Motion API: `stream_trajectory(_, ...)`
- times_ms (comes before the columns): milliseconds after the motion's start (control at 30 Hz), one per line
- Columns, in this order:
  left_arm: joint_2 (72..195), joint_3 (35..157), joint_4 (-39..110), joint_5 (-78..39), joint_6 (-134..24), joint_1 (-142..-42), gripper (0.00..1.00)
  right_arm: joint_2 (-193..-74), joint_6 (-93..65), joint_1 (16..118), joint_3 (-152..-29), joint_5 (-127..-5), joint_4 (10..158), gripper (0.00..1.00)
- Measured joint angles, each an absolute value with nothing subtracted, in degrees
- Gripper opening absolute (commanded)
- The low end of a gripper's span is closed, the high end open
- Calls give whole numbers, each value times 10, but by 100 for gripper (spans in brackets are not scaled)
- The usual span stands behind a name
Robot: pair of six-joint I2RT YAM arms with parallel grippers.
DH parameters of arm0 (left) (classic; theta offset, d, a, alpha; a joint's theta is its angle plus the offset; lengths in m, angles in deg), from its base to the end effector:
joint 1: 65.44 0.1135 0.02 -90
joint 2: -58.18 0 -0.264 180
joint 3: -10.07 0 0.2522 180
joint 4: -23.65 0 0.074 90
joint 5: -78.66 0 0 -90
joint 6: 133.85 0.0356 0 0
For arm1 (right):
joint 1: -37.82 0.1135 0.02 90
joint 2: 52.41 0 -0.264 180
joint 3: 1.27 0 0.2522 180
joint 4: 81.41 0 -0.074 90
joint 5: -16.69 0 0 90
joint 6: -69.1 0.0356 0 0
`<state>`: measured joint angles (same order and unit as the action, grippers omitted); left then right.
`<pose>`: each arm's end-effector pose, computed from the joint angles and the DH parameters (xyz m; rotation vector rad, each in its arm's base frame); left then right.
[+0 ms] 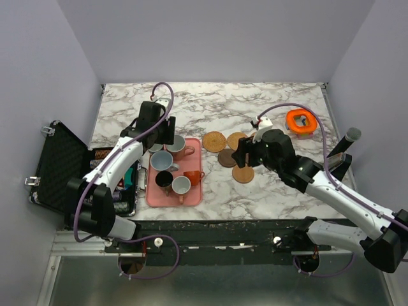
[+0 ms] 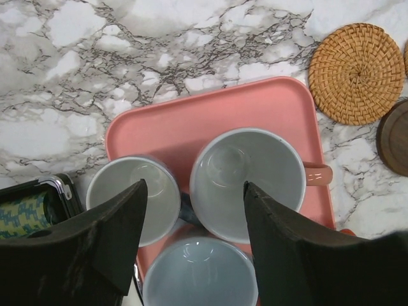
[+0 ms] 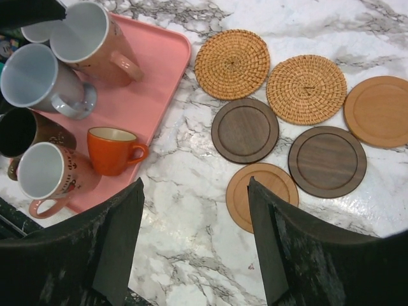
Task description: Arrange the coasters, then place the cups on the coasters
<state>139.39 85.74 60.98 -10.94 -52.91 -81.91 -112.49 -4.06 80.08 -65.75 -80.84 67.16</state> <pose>0.2983 -0.0879 0.2755 0.1470 2.3243 -0.2165 0.1786 0.1560 0.3120 -0.3750 2.0427 0.5080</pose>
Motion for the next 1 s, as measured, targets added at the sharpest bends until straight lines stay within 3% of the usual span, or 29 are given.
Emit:
stream_trajectory(200,1421,864,629,-120,-529,-819,52,-1163,-40,801,-658,-800,672,71)
stream_trajectory(333,1437,865,637,-129,-530,-819,49,-1169,-41,801,-658,-798,672,71)
stream_trajectory(600,1438,865,637,-138,-533,-819,28,-1171,-40,801,-658,-798,671,70)
stream_trajectory(933,1458,868,637,-140,-540,-819,24,-1171,-37,801,-658,-799,665,70)
stream_trajectory(1000,1461,869,637,-140,-544,-819,11,-1171,-35,801,-658,-799,664,70)
